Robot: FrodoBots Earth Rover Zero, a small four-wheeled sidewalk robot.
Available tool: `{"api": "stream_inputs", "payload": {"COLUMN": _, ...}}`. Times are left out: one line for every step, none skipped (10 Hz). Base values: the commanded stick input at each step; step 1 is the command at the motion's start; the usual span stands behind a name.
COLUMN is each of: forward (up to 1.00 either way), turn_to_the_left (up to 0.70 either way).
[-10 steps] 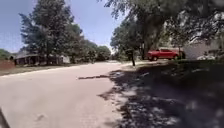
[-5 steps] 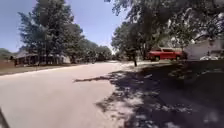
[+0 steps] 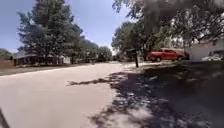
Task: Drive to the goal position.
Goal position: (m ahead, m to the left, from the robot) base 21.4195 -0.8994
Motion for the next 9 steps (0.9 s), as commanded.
{"api": "stream_inputs", "payload": {"forward": 0.70, "turn_to_the_left": 0.00}}
{"api": "stream_inputs", "payload": {"forward": 0.70, "turn_to_the_left": 0.00}}
{"api": "stream_inputs", "payload": {"forward": 0.70, "turn_to_the_left": 0.00}}
{"api": "stream_inputs", "payload": {"forward": 0.70, "turn_to_the_left": 0.00}}
{"api": "stream_inputs", "payload": {"forward": 0.70, "turn_to_the_left": -0.04}}
{"api": "stream_inputs", "payload": {"forward": 0.70, "turn_to_the_left": -0.31}}
{"api": "stream_inputs", "payload": {"forward": 0.70, "turn_to_the_left": -0.34}}
{"api": "stream_inputs", "payload": {"forward": 0.70, "turn_to_the_left": -0.18}}
{"api": "stream_inputs", "payload": {"forward": 0.70, "turn_to_the_left": 0.00}}
